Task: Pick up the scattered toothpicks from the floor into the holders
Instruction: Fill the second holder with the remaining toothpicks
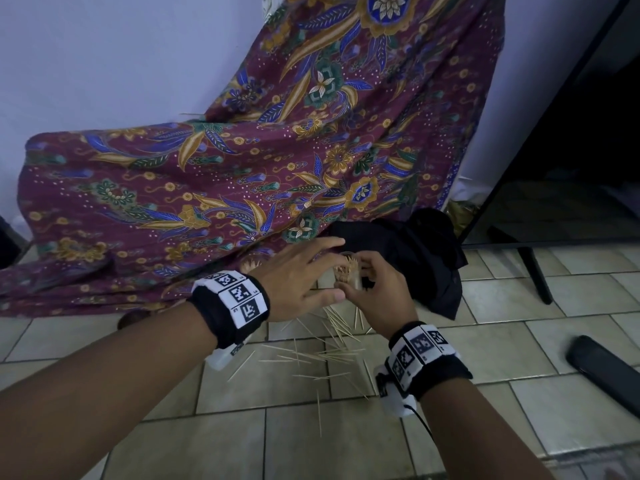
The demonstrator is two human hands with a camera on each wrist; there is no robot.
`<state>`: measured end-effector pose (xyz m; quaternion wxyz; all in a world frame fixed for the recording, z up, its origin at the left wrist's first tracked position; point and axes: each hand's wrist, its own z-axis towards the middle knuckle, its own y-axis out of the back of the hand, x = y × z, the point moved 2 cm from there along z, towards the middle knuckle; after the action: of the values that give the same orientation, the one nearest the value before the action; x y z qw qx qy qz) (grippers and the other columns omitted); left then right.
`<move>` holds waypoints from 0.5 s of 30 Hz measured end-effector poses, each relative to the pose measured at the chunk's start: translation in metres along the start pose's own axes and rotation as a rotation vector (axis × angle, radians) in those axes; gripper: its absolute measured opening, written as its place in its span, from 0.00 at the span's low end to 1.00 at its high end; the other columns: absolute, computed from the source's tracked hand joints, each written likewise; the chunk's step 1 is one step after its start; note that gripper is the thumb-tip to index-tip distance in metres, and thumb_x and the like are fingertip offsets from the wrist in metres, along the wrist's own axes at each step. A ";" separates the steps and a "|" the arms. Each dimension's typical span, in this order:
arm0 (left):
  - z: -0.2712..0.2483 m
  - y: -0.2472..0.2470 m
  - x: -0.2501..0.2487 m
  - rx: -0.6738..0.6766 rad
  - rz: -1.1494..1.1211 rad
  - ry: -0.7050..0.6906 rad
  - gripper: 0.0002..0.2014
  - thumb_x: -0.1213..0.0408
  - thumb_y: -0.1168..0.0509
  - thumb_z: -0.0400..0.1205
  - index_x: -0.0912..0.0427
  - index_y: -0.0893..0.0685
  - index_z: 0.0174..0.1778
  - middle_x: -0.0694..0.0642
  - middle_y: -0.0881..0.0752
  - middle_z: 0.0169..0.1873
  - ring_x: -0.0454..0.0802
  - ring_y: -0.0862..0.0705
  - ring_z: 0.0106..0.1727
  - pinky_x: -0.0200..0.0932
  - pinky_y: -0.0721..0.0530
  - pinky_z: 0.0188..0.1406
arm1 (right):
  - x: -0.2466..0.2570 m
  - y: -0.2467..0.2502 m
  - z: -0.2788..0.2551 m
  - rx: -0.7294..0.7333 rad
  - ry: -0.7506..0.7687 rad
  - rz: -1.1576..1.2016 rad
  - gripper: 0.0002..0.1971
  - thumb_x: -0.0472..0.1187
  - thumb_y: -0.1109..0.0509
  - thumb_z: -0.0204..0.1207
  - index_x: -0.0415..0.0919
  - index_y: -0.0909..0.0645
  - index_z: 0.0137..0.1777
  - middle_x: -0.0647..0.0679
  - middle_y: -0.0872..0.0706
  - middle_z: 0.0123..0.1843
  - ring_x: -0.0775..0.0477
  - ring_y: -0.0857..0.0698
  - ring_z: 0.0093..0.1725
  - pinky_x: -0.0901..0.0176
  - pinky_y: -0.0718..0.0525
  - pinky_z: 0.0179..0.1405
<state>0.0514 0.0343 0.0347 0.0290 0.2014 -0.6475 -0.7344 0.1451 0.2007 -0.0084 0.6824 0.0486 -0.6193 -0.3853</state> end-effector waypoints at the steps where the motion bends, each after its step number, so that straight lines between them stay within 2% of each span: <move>1: 0.001 -0.001 -0.001 0.022 0.008 0.012 0.30 0.33 0.53 0.82 0.39 0.39 0.79 0.42 0.51 0.82 0.52 0.41 0.81 0.58 0.38 0.77 | 0.001 0.000 -0.001 -0.003 0.003 -0.001 0.23 0.49 0.18 0.67 0.53 0.21 0.61 0.61 0.14 0.53 0.62 0.16 0.54 0.61 0.16 0.55; 4: 0.003 -0.004 -0.003 0.083 0.035 0.059 0.29 0.36 0.51 0.84 0.39 0.41 0.81 0.42 0.55 0.83 0.50 0.45 0.82 0.56 0.44 0.78 | 0.003 0.000 -0.002 -0.004 0.010 -0.002 0.23 0.49 0.18 0.68 0.54 0.22 0.60 0.63 0.14 0.53 0.64 0.17 0.54 0.66 0.18 0.55; 6: 0.003 -0.002 -0.002 0.051 -0.001 0.063 0.29 0.37 0.51 0.84 0.40 0.40 0.81 0.41 0.54 0.83 0.49 0.44 0.82 0.55 0.42 0.78 | 0.003 0.001 -0.003 -0.003 0.005 -0.012 0.24 0.48 0.17 0.67 0.53 0.22 0.61 0.62 0.15 0.53 0.65 0.17 0.54 0.72 0.21 0.53; 8: 0.004 0.002 0.002 -0.028 -0.083 0.052 0.28 0.38 0.50 0.85 0.44 0.36 0.80 0.43 0.50 0.82 0.49 0.41 0.80 0.52 0.39 0.76 | 0.000 0.005 -0.004 -0.013 -0.006 -0.023 0.25 0.49 0.17 0.66 0.51 0.21 0.62 0.61 0.14 0.53 0.65 0.17 0.53 0.74 0.21 0.52; 11: 0.007 0.005 0.017 -0.107 -0.169 0.104 0.24 0.47 0.47 0.86 0.53 0.29 0.76 0.52 0.36 0.77 0.51 0.32 0.74 0.48 0.32 0.73 | -0.005 0.014 -0.005 -0.042 -0.038 -0.038 0.24 0.49 0.16 0.66 0.53 0.22 0.60 0.62 0.15 0.52 0.66 0.18 0.53 0.74 0.22 0.51; 13: 0.005 0.000 0.029 -0.009 -0.129 0.190 0.18 0.56 0.43 0.87 0.54 0.27 0.72 0.54 0.25 0.68 0.53 0.24 0.66 0.49 0.24 0.64 | -0.007 0.021 -0.007 -0.043 -0.055 -0.045 0.23 0.49 0.17 0.66 0.54 0.23 0.59 0.64 0.17 0.51 0.68 0.19 0.52 0.77 0.24 0.49; 15: 0.001 -0.017 0.039 0.175 -0.046 0.259 0.14 0.61 0.42 0.86 0.54 0.25 0.67 0.55 0.19 0.61 0.55 0.20 0.60 0.49 0.21 0.57 | -0.012 0.027 -0.010 -0.041 -0.071 -0.053 0.23 0.48 0.17 0.67 0.55 0.23 0.58 0.66 0.18 0.50 0.68 0.19 0.52 0.78 0.25 0.49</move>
<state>0.0192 0.0265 0.0085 0.0777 0.3107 -0.6953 -0.6434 0.1675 0.2223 -0.0056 0.6503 0.0369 -0.6337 -0.4174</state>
